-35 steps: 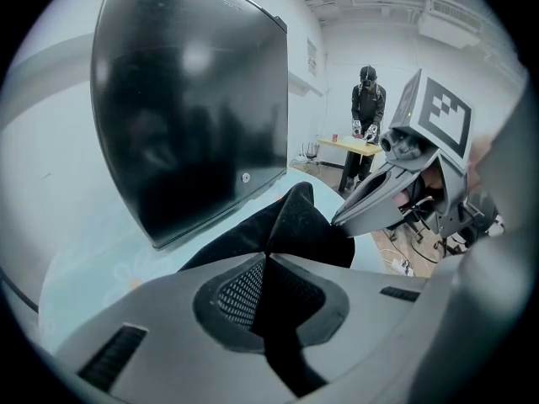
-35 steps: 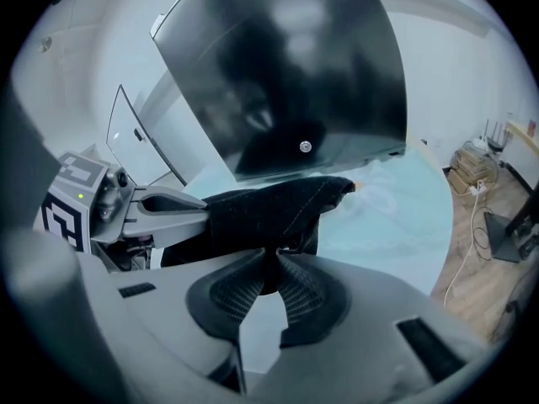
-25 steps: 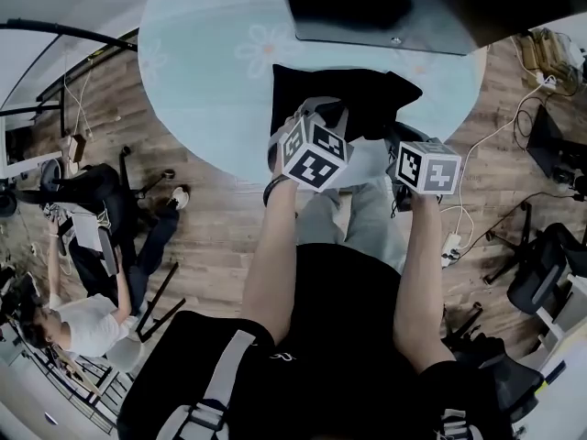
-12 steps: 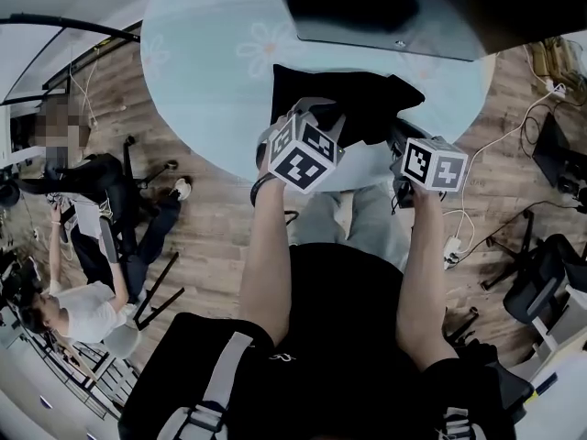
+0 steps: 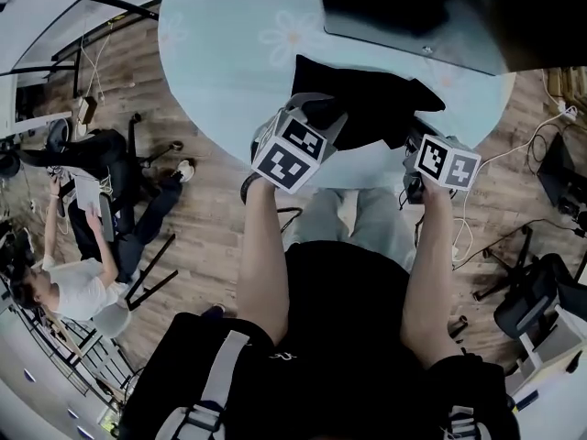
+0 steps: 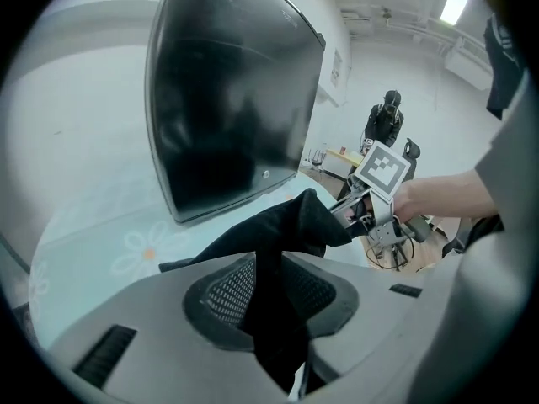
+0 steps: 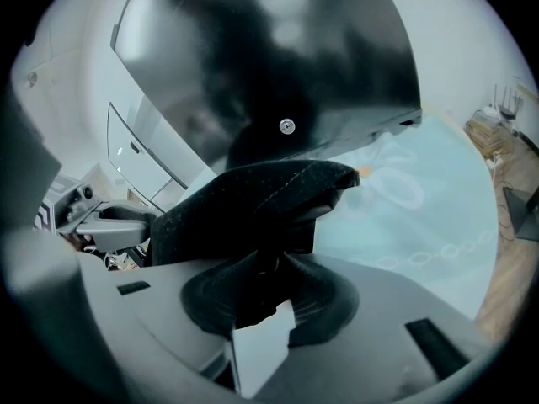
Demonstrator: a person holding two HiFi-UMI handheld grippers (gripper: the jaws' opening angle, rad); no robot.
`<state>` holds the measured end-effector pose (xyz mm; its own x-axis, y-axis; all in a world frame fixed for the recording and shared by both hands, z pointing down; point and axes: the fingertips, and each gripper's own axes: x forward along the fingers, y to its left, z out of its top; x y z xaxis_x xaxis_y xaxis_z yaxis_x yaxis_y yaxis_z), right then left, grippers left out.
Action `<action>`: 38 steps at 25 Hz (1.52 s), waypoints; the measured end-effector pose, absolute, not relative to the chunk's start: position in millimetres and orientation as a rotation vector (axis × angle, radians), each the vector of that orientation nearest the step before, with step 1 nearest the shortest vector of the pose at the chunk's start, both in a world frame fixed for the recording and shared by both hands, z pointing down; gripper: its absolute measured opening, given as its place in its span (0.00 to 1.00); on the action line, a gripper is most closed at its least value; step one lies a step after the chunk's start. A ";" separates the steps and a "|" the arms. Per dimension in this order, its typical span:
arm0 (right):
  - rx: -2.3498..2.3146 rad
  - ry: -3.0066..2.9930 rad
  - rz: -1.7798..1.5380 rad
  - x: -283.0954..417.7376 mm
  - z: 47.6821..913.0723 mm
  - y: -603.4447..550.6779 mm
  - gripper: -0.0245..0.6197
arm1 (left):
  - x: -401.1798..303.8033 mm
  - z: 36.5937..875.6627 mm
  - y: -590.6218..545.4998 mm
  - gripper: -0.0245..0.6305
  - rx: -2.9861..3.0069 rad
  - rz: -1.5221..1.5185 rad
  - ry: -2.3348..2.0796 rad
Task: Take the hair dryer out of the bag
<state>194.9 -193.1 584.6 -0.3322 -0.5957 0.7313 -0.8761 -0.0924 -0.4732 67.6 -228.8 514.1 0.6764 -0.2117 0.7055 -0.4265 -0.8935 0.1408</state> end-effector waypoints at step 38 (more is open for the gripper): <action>1.658 -1.943 1.189 187.7 542.7 -251.9 0.09 | -80.1 588.6 -227.4 0.06 2.177 1.270 -0.919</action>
<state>187.7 -251.9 542.7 -0.2737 -0.6561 0.7033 -0.9248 -0.0213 -0.3798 -80.1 -227.4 588.6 0.3525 -0.3178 0.8802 -0.7368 -0.6741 0.0517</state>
